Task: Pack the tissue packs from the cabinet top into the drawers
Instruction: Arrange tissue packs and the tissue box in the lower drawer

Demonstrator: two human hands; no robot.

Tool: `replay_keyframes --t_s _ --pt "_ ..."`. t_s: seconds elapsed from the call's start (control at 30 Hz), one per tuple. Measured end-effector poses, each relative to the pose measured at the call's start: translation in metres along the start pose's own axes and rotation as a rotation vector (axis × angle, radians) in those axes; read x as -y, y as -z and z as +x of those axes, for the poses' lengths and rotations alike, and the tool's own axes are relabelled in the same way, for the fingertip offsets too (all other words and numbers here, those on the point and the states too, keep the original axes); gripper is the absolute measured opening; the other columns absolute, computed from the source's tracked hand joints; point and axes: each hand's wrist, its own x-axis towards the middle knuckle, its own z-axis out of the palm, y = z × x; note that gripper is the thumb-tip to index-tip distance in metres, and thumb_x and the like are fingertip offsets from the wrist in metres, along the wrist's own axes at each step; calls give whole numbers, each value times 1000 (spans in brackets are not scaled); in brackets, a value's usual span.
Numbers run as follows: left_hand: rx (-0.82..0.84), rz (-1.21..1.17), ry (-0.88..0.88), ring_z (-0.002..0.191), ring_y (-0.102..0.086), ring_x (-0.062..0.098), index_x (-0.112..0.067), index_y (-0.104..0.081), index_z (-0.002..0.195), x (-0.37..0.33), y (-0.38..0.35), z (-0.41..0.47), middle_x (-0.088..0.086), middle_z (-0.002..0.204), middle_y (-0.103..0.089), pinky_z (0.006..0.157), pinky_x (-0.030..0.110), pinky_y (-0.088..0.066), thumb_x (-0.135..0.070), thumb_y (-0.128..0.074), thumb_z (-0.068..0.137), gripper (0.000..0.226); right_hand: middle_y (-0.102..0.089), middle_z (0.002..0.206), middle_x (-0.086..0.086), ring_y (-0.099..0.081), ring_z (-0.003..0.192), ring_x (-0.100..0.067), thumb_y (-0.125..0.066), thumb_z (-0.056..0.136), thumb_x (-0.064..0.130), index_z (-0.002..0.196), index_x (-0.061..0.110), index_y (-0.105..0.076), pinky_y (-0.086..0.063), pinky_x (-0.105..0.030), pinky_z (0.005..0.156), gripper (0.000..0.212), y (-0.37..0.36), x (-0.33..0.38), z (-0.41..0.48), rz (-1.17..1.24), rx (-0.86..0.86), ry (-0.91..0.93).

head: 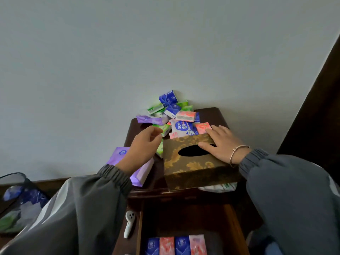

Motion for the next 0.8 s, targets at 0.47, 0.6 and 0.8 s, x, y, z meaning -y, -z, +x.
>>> replay_keyframes --t_s 0.47,0.6,0.8 --pt "348 519 -72 137 -36 33 -18 -29 149 -18 -97 179 11 153 -31 110 54 -33 -56 -65 81 86 -21 153 1 -12 141 -21 -26 87 66 146 24 -19 -29 -39 112 72 -2 4 -11 27 -102 53" --pt "380 765 -126 132 -41 36 -21 -35 142 -15 -108 188 10 147 -40 108 58 -30 -70 -61 75 87 -12 156 4 -5 143 -19 -25 90 61 147 25 -15 -24 -40 114 68 -1 2 -7 51 -58 46" --pt "322 778 -285 116 -56 33 -18 -36 143 -16 -109 181 13 132 -53 89 42 -48 -34 -53 95 53 -24 154 -1 -12 143 -15 -34 98 41 146 19 -27 -5 -20 110 53 30 -8 1 292 84 78"
